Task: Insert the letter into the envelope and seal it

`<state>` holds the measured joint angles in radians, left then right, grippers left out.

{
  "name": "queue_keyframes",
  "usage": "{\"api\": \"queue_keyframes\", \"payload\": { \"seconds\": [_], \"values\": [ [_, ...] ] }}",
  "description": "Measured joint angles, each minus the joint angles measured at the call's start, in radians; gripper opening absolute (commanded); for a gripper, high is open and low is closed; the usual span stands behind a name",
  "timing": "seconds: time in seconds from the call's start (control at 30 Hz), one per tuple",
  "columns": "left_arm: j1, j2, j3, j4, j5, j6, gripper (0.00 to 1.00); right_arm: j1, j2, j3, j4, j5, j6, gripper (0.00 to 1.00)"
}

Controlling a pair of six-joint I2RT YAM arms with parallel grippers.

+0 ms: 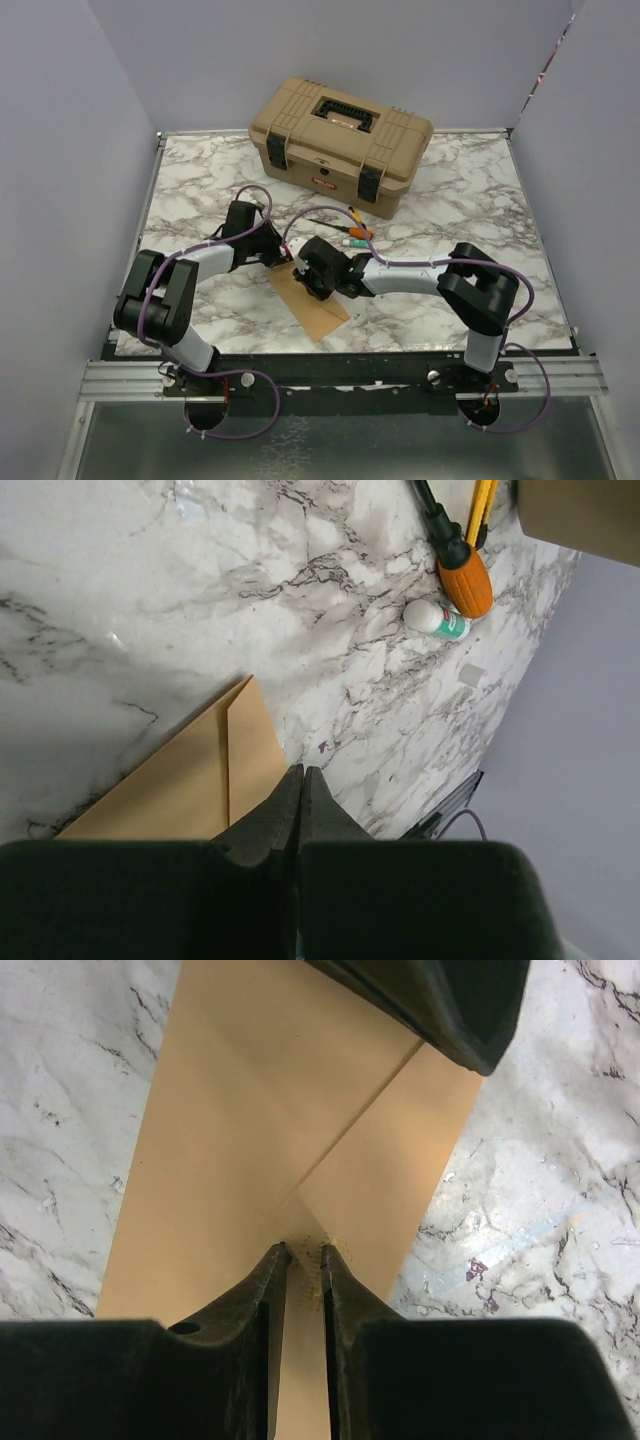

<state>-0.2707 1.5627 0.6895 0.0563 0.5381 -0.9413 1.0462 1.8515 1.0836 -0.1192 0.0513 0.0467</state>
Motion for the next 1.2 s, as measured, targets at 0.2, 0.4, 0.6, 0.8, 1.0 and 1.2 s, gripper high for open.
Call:
{"api": "queue_keyframes", "payload": {
  "seconds": [0.2, 0.4, 0.6, 0.8, 1.0, 1.2],
  "values": [
    [-0.005, 0.088, 0.017, 0.009, 0.013, 0.019, 0.0, 0.0, -0.001, -0.002, 0.005, -0.008, -0.013, 0.2],
    [-0.006, 0.124, 0.002, 0.003, 0.011, 0.035, 0.0, -0.003, 0.002, 0.015, -0.027, -0.006, 0.049, 0.21],
    [-0.006, 0.124, -0.011, 0.02, 0.01, 0.039, 0.0, -0.008, 0.033, 0.072, -0.089, 0.016, 0.159, 0.2],
    [-0.003, 0.123, -0.032, 0.05, 0.012, 0.025, 0.0, -0.008, 0.124, 0.224, -0.197, 0.047, 0.239, 0.14],
    [-0.003, 0.123, -0.036, 0.057, 0.012, 0.021, 0.0, -0.008, 0.142, 0.256, -0.232, 0.095, 0.293, 0.03],
    [-0.002, 0.123, -0.036, 0.059, 0.012, 0.02, 0.0, -0.008, 0.135, 0.239, -0.22, 0.097, 0.304, 0.07]
  ]
}}
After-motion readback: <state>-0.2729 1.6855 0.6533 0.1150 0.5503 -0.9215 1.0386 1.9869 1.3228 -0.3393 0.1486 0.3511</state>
